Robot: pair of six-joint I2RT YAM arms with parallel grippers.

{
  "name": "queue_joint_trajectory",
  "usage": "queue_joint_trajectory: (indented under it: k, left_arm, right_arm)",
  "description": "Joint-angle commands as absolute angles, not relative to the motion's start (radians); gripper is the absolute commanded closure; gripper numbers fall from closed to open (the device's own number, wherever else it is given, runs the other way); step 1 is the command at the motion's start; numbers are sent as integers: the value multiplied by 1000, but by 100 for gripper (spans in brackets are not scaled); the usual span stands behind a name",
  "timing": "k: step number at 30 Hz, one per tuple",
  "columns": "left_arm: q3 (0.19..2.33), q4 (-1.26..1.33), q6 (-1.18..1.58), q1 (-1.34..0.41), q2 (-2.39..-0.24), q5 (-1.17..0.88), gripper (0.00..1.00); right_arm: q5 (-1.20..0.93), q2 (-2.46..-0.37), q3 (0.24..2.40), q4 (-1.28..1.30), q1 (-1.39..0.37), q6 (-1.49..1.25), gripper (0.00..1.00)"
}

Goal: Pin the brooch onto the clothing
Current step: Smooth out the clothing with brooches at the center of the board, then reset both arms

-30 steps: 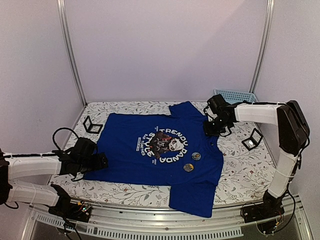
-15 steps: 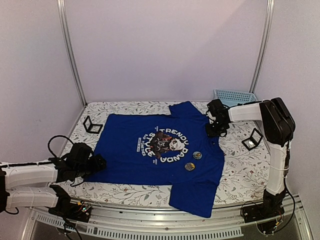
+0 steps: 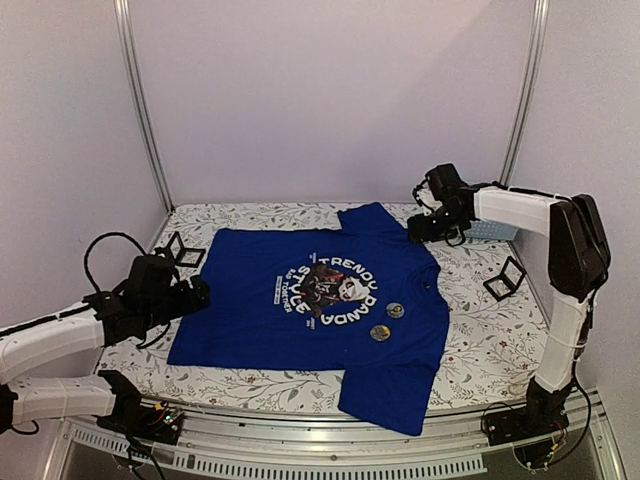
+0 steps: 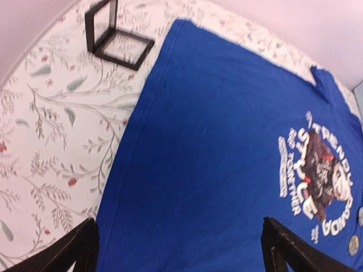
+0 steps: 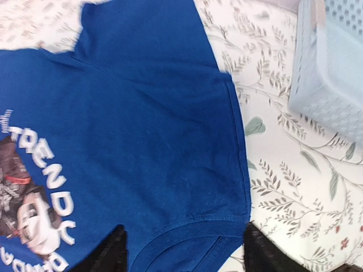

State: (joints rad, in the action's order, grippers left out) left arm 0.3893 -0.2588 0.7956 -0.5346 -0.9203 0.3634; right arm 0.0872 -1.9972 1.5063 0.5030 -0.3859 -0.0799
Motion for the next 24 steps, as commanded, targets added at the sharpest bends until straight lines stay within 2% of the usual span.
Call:
queue_joint_trajectory:
  k: [1, 2, 3, 7, 11, 16, 20, 24]
  left_arm:
    - [519, -81, 482, -455, -925, 406, 0]
    - [539, -39, 439, -418, -938, 362, 0]
    - [563, -19, 416, -378, -955, 331, 0]
    - [656, 15, 388, -264, -1050, 327, 0]
    - [654, 30, 419, -187, -1115, 289, 0]
    - [567, 80, 528, -156, -1163, 327, 0]
    - [481, 158, 557, -158, -1156, 351, 0]
    - [435, 174, 564, -158, -1125, 377, 0]
  right_arm:
    - [-66, -1754, 1516, 457, -336, -61, 16]
    - [-105, -1693, 1482, 430, -303, -66, 7]
    - [-142, -1653, 1436, 398, -263, -84, 2]
    - [-185, -1415, 1201, 284, -58, -140, 1]
    - [-188, -1192, 944, 204, 137, -183, 1]
    - [-50, -953, 636, 90, 158, -256, 1]
    - [-28, -777, 407, -60, 158, -332, 1]
    - [-6, -666, 314, -89, 158, -333, 1]
